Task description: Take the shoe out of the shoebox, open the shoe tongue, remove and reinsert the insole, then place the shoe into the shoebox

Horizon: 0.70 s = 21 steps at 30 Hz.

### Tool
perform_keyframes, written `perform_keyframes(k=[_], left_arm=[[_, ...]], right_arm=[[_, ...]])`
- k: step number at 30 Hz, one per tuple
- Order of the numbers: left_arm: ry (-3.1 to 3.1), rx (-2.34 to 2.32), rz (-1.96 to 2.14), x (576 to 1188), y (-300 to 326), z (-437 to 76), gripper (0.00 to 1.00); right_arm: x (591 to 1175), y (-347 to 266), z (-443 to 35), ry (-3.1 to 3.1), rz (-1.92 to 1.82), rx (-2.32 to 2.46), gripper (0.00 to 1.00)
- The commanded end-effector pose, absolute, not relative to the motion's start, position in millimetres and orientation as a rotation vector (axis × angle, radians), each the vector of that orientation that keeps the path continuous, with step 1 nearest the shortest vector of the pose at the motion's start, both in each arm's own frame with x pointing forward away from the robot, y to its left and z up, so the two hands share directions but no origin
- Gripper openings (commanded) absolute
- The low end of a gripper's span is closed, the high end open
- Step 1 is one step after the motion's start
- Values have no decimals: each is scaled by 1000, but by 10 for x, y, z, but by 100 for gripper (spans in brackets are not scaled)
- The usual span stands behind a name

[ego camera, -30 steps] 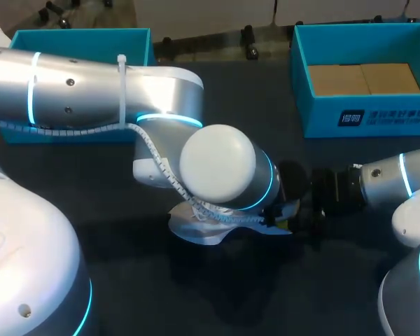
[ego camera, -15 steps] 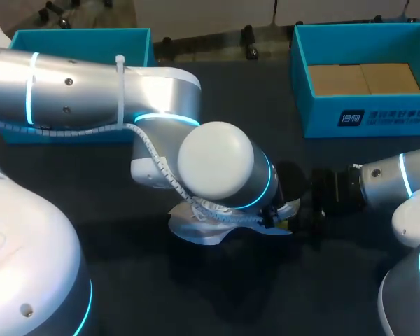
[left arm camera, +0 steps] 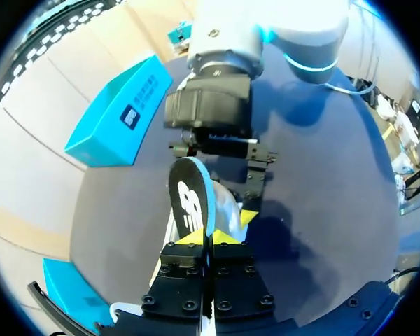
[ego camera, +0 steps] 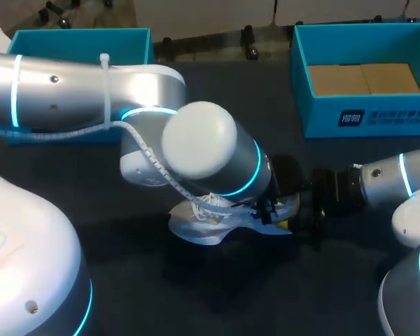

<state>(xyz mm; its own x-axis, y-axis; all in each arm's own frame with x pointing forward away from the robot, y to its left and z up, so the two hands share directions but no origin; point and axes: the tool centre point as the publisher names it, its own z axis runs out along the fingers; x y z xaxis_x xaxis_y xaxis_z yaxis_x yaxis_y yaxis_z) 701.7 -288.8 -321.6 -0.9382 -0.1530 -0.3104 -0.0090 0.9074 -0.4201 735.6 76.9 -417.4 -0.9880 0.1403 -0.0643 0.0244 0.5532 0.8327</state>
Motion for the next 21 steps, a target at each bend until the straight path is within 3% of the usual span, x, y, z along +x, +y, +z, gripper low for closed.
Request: perform_keyframes(k=[1,12,16,18,21], left_arm=[[2734,-79,-668,7001,-2736,-3123,0],[2803,-16,-739,6882,-2801,-3073,0],[2800,-7,-736,6879,-2848,-3142,5],[2795,-17,-731,6893,-2868,-3159,13],[2796,-23,-730,6917,-2891,-3177,14]], right_arm=[[7353,782,-4188,2659,1418,142,0],[7353,782,-4188,2659,1418,142,0],[7353,782,-4188,2659,1418,142,0],[7353,782,-4188,2659,1418,142,0],[7353,782,-4188,2659,1418,142,0]])
